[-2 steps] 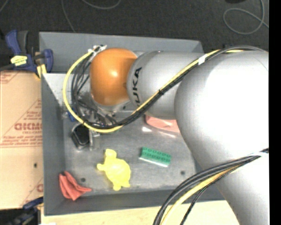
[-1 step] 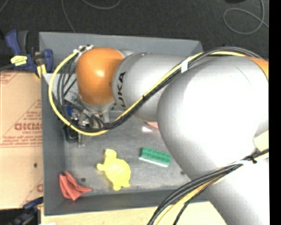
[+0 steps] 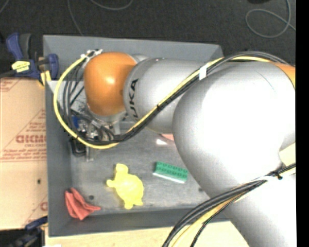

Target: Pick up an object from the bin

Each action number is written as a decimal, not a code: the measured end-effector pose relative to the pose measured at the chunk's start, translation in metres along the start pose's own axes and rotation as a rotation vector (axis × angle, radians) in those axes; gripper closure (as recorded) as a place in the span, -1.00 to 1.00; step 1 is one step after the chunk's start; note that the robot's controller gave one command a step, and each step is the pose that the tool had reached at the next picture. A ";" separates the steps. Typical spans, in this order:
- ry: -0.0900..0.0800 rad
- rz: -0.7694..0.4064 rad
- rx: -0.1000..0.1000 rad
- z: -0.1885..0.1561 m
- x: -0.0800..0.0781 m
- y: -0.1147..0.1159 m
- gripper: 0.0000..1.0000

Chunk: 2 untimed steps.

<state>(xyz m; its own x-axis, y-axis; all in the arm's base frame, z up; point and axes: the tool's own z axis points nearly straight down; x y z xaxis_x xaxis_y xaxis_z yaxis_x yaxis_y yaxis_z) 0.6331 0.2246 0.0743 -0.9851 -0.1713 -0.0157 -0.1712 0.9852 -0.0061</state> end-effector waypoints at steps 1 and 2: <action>0.002 0.000 0.000 -0.004 0.001 0.000 1.00; 0.009 0.001 -0.004 -0.022 0.004 0.001 1.00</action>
Offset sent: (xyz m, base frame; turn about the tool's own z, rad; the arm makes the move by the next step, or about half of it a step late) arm 0.0002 0.0000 0.0143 0.0000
